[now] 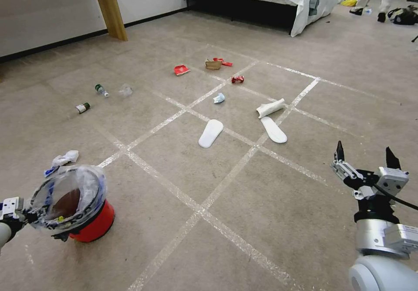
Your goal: Pick up the trash bin and place the garbage on the floor into it.
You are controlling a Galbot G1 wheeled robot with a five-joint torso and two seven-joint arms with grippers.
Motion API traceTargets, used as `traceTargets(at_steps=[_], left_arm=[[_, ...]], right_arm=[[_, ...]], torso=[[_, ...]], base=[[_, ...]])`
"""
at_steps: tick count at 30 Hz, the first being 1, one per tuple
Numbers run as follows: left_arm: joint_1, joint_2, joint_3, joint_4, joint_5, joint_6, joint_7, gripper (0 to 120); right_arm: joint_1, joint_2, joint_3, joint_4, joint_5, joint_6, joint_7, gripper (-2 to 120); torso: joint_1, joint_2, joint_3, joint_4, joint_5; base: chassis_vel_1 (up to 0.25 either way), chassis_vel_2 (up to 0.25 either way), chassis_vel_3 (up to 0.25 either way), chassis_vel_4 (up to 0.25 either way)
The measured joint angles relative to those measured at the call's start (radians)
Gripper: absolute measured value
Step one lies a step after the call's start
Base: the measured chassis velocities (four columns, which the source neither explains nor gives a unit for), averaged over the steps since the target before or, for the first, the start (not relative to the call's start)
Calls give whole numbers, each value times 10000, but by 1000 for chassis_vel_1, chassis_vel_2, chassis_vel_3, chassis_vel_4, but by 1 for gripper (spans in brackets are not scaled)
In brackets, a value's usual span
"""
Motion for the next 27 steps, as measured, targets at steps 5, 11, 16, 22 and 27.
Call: traceTargets(at_steps=[5, 11, 16, 22, 27], left_arm=[[81, 0, -6, -139, 57, 44, 89, 12], [123, -102, -99, -344, 74, 76, 155, 5], [266, -280, -343, -643, 95, 243, 92, 4], [712, -753, -1281, -1608, -217, 695, -251, 4], [1245, -1455, -2418, -2980, -438, 870, -421, 1]], right_arm=[[-4, -9, -9, -30, -6, 50, 12, 100], [-11, -41, -5, -37, 6, 70, 43, 100], [-61, -102, 45, 23, 57, 86, 72, 100], [-55, -191, 116, 80, 231, 84, 108, 100], [-29, -231, 92, 47, 320, 70, 157, 100]], torso=[[1, 0, 0, 0, 0], [0, 0, 0, -1, 3], [0, 0, 2, -1, 0], [1, 0, 2, 1, -4], [0, -1, 2, 4, 1]], base=[[0, 0, 0, 0], [0, 0, 0, 0], [0, 0, 0, 0], [0, 0, 0, 0], [0, 0, 0, 0]])
